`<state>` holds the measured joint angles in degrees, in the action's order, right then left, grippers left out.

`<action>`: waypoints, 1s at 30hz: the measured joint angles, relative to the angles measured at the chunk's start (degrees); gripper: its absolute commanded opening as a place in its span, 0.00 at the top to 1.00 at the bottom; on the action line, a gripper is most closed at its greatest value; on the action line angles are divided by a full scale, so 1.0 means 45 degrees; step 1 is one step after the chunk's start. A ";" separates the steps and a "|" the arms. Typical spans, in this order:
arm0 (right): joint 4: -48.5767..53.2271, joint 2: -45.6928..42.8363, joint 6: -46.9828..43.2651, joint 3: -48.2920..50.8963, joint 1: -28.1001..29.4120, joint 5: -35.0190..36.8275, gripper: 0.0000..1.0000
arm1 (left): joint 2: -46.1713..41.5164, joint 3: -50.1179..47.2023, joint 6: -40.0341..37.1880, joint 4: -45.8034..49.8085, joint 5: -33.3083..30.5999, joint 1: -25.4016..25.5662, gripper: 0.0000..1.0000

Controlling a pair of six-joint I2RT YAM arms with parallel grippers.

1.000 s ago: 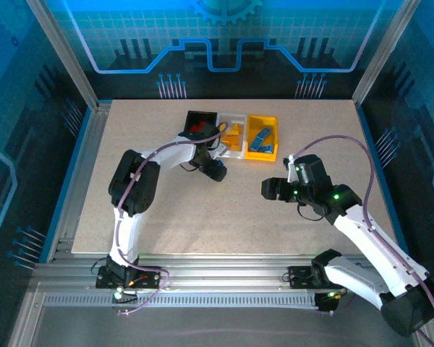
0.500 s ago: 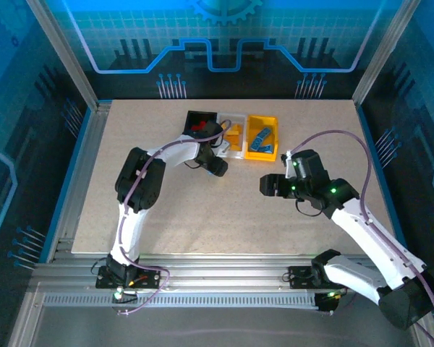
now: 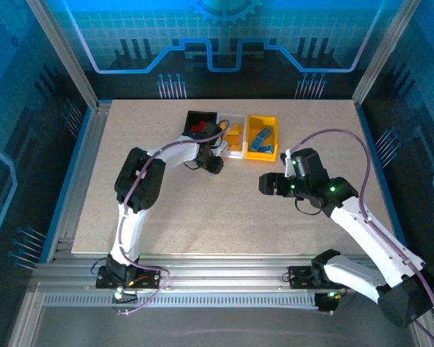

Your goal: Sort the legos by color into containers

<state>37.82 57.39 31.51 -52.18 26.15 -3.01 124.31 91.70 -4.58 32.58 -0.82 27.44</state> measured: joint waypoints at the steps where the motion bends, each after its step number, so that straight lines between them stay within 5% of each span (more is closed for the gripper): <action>1: -0.0019 0.0000 0.0015 0.0000 0.0000 0.0000 0.19 | -0.0073 -0.0126 0.0131 -0.0092 0.0034 0.0000 0.67; 7: -0.0427 0.0024 0.0053 0.0005 -0.0010 -0.0015 0.16 | -0.1341 -0.2035 0.1681 -0.0568 0.0860 0.0005 0.68; 19: -0.2200 0.1462 0.0753 0.1219 -0.0185 -0.0471 0.14 | -0.6815 -0.8233 0.7626 -0.2565 0.4231 0.0257 0.67; 30: -0.2482 0.0452 0.0758 0.2365 -0.0189 -0.0515 0.13 | -0.7033 -0.6033 1.0613 -0.3201 0.5727 0.1365 0.66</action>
<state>26.65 59.42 34.92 -41.54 25.30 -5.32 92.66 64.55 43.18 18.17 24.95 33.58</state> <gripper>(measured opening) 0.866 0.338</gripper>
